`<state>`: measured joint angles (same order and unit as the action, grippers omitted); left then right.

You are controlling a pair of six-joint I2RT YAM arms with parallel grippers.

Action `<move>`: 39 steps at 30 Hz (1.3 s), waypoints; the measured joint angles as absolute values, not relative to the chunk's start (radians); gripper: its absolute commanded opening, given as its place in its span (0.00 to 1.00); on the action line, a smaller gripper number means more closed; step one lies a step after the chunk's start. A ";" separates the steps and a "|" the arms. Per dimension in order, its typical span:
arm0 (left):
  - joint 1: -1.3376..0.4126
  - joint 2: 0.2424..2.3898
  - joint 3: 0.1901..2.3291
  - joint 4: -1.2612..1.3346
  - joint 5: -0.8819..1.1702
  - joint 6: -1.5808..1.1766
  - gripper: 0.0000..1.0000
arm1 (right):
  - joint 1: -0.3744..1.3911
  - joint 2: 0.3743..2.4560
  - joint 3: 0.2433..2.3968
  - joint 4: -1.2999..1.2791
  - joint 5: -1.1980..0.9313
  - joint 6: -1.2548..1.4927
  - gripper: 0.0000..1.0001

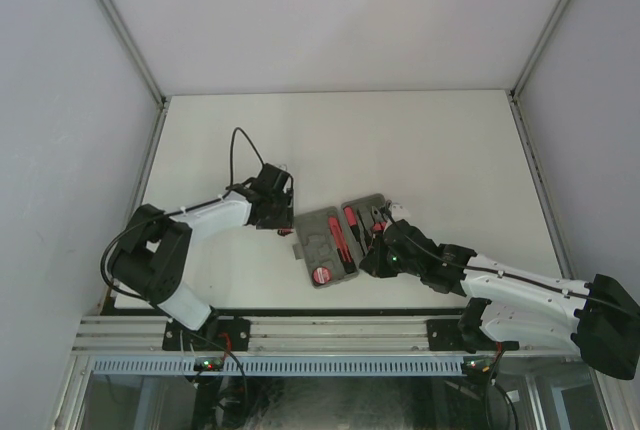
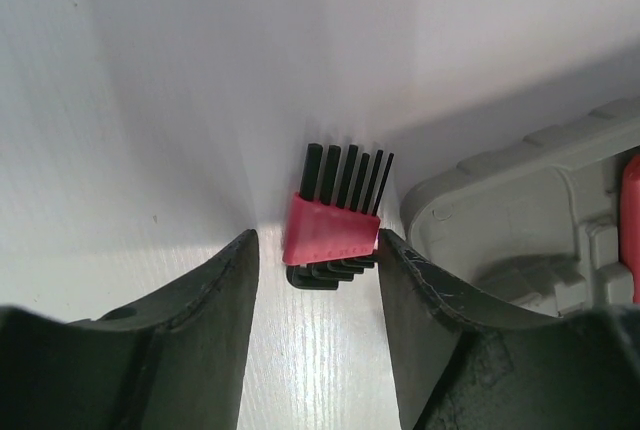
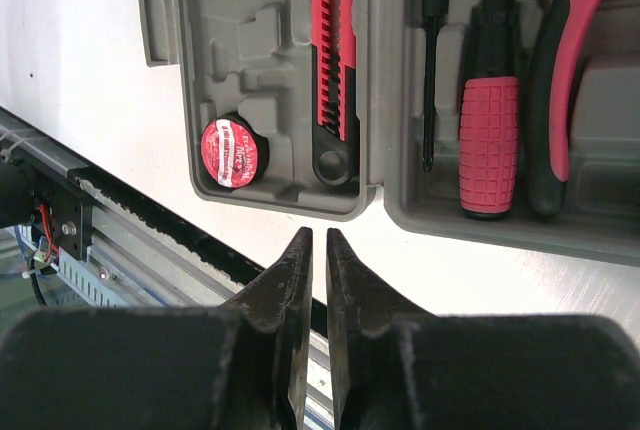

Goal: Sort the tools into containers
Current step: Move the engineering item at the center of the board.

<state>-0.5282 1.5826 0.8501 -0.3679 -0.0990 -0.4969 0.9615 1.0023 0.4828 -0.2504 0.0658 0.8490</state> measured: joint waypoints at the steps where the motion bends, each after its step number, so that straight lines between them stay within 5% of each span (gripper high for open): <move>1: -0.530 1.585 0.853 -0.368 -0.103 -0.497 0.56 | 0.962 1.002 0.483 -0.250 0.066 0.849 0.09; 11: -0.587 1.607 0.873 -0.400 -0.196 -0.496 0.56 | 0.962 1.003 0.483 -0.250 0.066 0.849 0.09; 24: -0.632 1.612 0.874 -0.408 -0.240 -0.506 0.42 | 0.962 1.007 0.483 -0.250 0.065 0.849 0.09; 39: -0.636 1.395 0.674 -0.417 -0.221 -0.553 0.42 | 0.961 1.037 0.483 -0.227 0.050 0.850 0.09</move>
